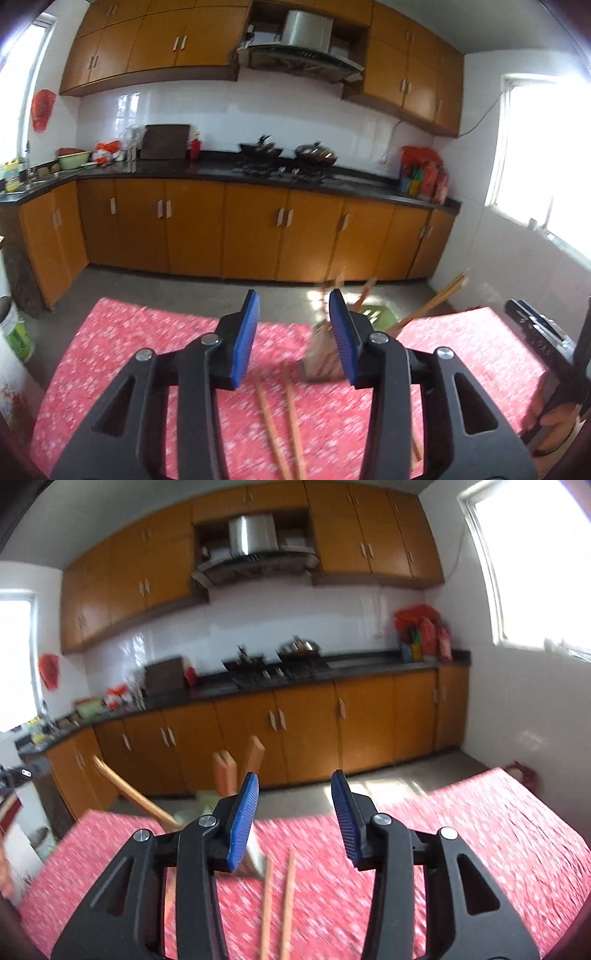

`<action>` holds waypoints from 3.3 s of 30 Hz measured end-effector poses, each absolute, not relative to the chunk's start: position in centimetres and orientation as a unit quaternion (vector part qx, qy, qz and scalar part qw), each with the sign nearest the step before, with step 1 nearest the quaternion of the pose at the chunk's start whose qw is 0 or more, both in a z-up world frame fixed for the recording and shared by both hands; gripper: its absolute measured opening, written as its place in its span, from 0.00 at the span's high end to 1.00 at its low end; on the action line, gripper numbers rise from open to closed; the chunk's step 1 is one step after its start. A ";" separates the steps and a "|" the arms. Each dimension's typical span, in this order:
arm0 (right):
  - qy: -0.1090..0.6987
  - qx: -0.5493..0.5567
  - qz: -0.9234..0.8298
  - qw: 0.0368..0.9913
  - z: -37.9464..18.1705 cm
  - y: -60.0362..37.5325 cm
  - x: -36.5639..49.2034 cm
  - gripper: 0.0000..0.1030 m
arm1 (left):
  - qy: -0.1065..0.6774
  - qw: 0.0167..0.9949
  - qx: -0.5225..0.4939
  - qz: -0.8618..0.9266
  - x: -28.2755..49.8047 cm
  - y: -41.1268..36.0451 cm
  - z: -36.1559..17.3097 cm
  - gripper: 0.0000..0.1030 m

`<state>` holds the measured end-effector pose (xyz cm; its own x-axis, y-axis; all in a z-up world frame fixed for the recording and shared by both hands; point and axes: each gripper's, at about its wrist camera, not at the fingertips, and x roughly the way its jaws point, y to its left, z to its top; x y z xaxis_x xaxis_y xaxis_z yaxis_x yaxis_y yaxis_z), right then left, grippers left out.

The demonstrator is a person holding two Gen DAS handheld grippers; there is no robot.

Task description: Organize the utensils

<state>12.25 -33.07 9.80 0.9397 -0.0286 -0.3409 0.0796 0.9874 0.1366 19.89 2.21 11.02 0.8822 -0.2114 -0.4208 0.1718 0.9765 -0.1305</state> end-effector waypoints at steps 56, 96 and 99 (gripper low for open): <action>0.415 0.069 -0.043 0.906 -8.7 -33.3 19.2 0.92 | 0.429 0.902 -0.002 -0.049 26.5 1.7 -10.2 0.70; 0.414 0.074 -0.041 0.906 -8.6 -33.4 19.3 0.92 | 0.425 0.901 -0.055 -0.066 25.6 3.5 -9.8 0.68; 0.414 0.075 -0.041 0.906 -8.6 -33.5 19.4 0.92 | 0.426 0.901 -0.042 -0.070 25.3 3.6 -9.7 0.68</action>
<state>19.43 -33.48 -8.61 0.6535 -0.0125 -0.7568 0.1360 0.9855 0.1012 25.30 3.62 -9.73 0.6267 -0.1613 -0.7624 0.0894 0.9868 -0.1352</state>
